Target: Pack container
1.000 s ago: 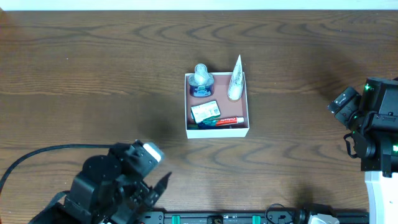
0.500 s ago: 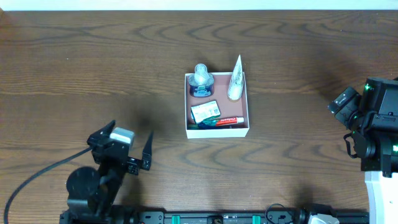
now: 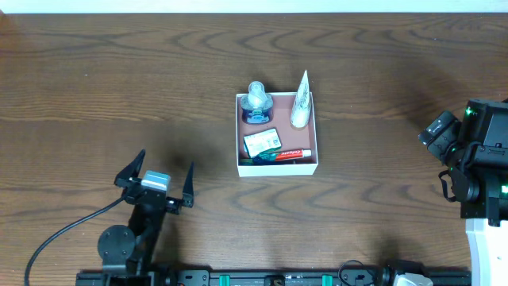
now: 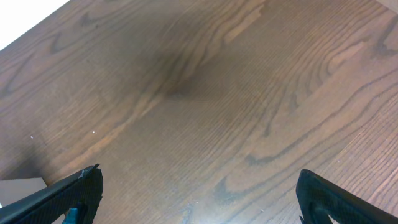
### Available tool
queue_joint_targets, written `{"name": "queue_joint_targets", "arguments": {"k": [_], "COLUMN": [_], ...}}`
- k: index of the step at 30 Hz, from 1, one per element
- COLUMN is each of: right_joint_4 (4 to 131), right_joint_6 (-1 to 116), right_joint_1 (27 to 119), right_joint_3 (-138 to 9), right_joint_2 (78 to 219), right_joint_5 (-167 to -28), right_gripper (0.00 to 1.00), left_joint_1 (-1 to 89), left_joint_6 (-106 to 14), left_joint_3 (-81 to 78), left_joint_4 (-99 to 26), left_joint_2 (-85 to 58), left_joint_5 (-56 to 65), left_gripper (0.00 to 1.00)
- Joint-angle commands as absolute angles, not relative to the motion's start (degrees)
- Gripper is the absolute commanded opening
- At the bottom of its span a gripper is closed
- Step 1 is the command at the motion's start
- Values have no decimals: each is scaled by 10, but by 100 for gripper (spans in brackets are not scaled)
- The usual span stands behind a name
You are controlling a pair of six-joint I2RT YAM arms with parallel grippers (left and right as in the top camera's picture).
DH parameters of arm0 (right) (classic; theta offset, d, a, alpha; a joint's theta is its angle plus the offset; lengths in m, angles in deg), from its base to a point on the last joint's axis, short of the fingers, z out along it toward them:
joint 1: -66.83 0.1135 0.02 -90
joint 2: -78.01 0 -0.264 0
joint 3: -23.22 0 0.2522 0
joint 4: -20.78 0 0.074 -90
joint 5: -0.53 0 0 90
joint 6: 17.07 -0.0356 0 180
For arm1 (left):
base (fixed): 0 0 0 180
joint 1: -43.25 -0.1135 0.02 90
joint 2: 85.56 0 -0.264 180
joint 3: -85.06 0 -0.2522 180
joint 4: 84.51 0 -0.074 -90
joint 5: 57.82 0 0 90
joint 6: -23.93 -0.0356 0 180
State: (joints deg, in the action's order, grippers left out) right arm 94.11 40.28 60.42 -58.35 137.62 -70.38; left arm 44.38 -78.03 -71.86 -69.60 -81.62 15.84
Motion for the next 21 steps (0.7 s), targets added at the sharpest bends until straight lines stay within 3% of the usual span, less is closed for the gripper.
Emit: {"name": "queue_joint_targets", "arguments": {"k": [1, 16, 21], "right_joint_4": [942, 942, 942], "right_joint_6": [396, 396, 396], "right_joint_1": [601, 601, 601], "right_joint_3": [-587, -587, -587], "right_joint_2": [1376, 1376, 1376], "right_joint_5": [-696, -696, -696], "right_gripper": [99, 99, 99], "left_joint_1": [440, 440, 440], "left_joint_6": [-777, -780, -780], "left_joint_3": [-750, -807, -809], "left_joint_4": [-742, -775, -724], "left_joint_2": [-830, -855, -855], "left_joint_5": [138, 138, 147], "left_gripper": [98, 98, 98]}}
